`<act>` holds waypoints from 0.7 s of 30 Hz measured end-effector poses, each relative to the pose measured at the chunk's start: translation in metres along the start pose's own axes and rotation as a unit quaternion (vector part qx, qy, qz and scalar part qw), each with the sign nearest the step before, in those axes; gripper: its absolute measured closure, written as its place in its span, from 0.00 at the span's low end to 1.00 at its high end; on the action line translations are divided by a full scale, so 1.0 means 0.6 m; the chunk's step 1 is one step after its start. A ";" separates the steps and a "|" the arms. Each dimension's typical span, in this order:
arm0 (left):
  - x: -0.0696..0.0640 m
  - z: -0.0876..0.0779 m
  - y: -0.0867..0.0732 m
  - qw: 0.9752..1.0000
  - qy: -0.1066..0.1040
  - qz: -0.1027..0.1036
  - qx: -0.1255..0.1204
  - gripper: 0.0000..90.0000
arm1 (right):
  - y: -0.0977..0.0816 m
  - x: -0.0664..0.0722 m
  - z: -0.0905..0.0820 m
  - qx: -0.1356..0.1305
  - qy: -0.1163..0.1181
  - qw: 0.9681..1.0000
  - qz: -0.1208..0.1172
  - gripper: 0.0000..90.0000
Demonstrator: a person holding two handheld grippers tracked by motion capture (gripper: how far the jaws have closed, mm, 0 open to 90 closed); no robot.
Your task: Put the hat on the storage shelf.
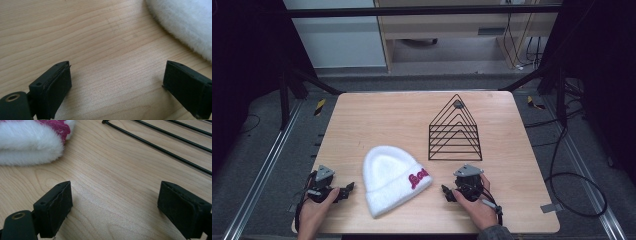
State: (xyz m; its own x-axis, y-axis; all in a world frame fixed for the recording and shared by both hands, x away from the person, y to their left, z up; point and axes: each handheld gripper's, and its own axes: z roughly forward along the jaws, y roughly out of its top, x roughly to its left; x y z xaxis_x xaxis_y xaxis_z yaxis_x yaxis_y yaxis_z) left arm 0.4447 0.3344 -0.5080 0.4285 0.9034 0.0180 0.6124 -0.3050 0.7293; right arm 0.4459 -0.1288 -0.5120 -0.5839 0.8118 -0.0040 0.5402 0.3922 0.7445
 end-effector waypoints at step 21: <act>0.002 -0.020 0.137 0.998 -0.041 0.039 -0.009 0.11 | 0.000 0.002 0.000 -0.001 -0.005 1.000 0.005 0.14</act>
State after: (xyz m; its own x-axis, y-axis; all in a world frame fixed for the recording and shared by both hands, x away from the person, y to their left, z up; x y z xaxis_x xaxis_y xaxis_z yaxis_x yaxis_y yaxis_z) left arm 0.4880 0.3141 -0.4398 0.5275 0.8493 0.0206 0.5633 -0.3678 0.7399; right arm 0.4453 -0.1281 -0.5120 -0.5730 0.8196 -0.0031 0.5451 0.3839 0.7453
